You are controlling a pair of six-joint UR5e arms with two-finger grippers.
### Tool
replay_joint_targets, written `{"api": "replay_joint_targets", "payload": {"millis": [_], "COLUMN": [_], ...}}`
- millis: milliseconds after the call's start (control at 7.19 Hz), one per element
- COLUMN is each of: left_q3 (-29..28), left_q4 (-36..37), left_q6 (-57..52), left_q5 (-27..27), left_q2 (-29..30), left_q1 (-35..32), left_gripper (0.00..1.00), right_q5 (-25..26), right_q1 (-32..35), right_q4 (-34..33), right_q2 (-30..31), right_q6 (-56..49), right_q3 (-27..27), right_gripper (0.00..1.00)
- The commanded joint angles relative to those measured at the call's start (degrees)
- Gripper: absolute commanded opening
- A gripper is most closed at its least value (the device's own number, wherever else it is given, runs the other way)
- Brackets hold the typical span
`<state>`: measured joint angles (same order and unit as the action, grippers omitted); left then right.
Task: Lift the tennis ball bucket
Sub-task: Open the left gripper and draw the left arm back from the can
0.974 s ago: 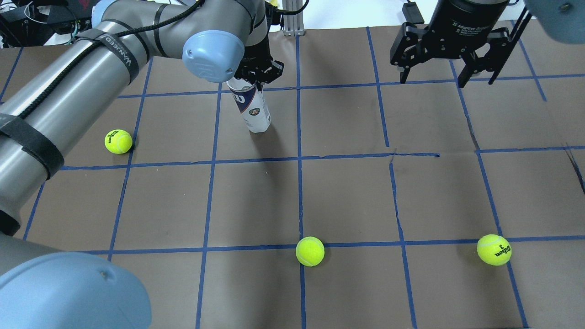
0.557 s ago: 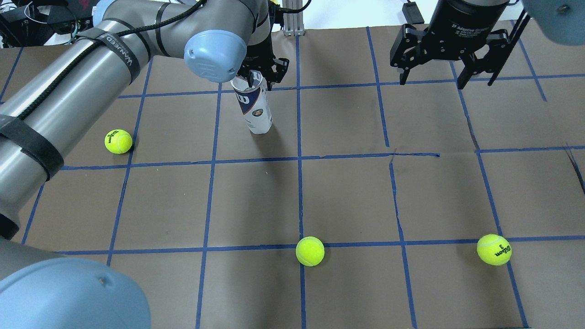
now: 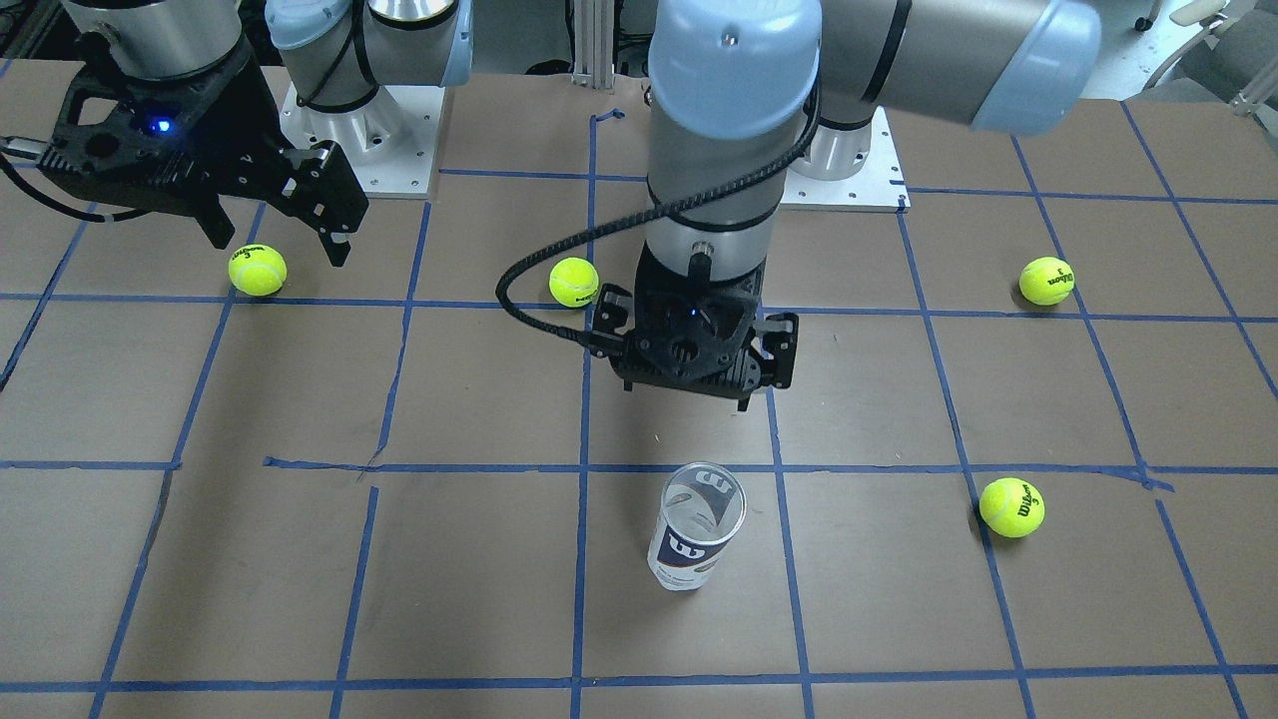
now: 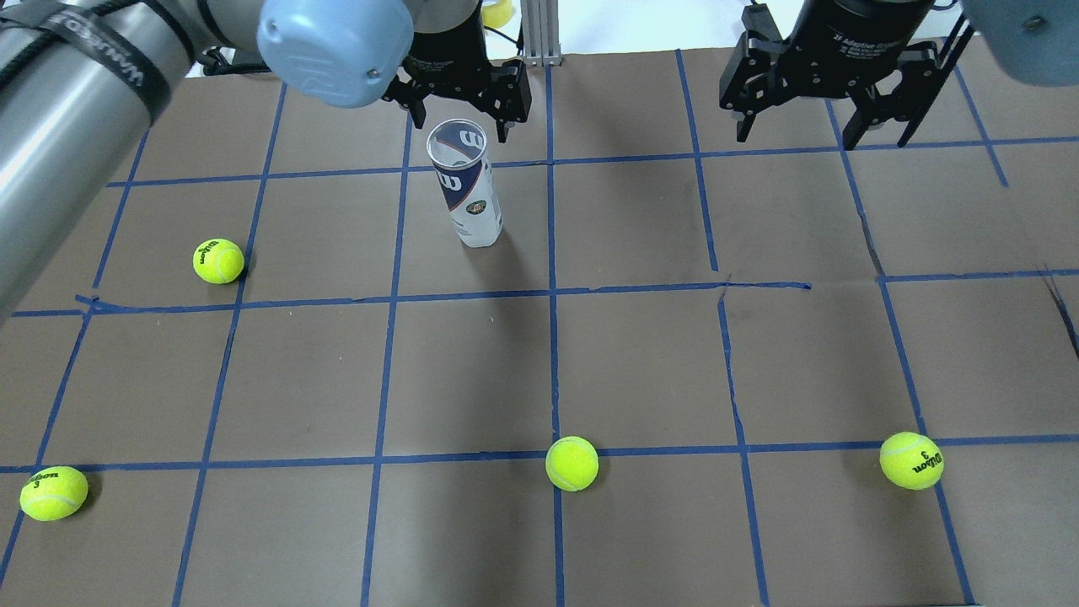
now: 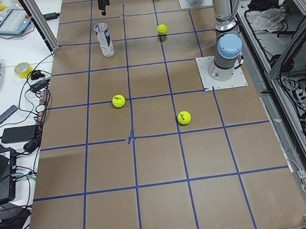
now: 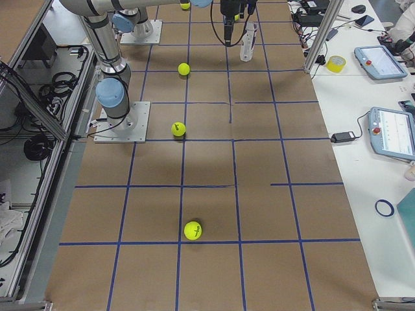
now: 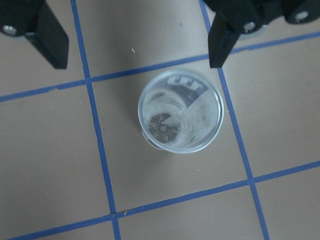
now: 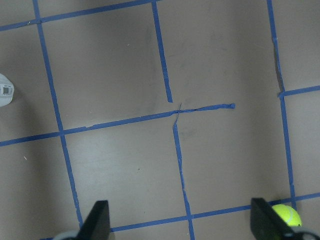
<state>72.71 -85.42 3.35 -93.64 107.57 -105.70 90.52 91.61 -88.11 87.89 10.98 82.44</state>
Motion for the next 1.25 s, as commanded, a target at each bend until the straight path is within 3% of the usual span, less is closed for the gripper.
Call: {"api": "replay_joint_targets", "payload": {"millis": [0,139,417,557,696,835,1113], "left_q3": [8.27,15.72,26.3,25.3,20.33,15.67,16.23], "left_q4": [-4.66,-3.88,4.53,4.04,0.29,-6.96,-7.57], "left_q6": [0.52,0.87,0.35,-0.18,-0.09,-0.09,-0.27], "left_q5": [0.21,0.13,0.21,0.21,0.04,2.3,4.34], "left_q2": [-10.4,-15.5,-21.15,-21.52,-20.4,-19.69,-19.33], "left_q1": [0.23,0.58,4.07,7.67,10.83,12.43,13.5], "left_gripper": [1.0,1.0,1.0,1.0,1.0,1.0,1.0], "right_q5": [-0.08,0.0,0.0,0.0,0.0,0.0,0.09], "right_q1": [-0.03,-0.03,-0.03,-0.03,-0.03,-0.03,-0.03], "right_q4": [-0.14,-0.05,0.04,0.04,0.04,0.04,0.04], "right_q2": [0.0,0.0,0.0,0.0,0.0,0.0,0.0], "right_q6": [0.0,0.0,-0.08,-0.08,-0.08,-0.08,-0.08], "right_q3": [0.0,0.0,0.0,0.0,0.0,0.0,0.0], "right_gripper": [1.0,1.0,1.0,1.0,1.0,1.0,1.0]}}
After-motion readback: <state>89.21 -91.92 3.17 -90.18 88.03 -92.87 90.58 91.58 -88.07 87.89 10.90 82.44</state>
